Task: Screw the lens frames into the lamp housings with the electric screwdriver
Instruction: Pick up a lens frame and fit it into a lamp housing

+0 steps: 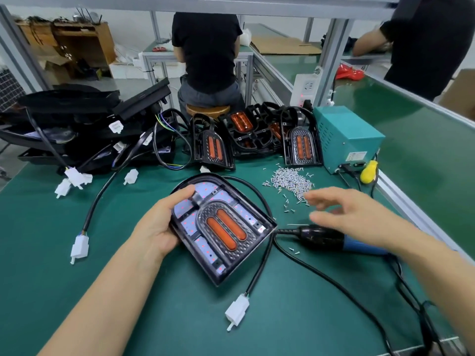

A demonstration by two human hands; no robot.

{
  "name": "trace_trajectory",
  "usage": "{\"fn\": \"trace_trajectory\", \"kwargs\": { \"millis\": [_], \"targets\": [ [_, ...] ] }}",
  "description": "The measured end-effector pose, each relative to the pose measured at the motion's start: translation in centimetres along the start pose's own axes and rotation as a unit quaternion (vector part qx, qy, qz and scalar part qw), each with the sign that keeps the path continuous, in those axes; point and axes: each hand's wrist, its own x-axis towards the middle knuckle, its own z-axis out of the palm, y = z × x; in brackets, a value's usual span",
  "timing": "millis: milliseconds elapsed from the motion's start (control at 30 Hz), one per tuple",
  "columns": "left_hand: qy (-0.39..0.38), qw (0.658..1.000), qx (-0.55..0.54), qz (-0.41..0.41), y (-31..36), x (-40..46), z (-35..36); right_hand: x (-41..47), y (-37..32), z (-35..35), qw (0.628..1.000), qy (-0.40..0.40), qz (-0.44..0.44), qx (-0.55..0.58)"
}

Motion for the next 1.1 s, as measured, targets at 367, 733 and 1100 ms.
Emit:
{"fn": "trace_trajectory", "kwargs": {
  "millis": [367,733,1100],
  "targets": [
    [0.088,0.995,-0.013,0.044,-0.7,-1.7,-1.4,-3.0,3.9,0.0,0.945,-0.041,0.064,-0.320],
    [0.277,0.851,0.381,0.232,-3.4,-2.3,-1.3,-2.4,4.3,-1.9,0.981,0.138,0.036,-0.128],
    [0.139,0.633,0.562,0.514,-4.6,-7.3,2.5,0.0,2.7,-7.5,0.872,0.243,-0.030,0.423]
  ]
}}
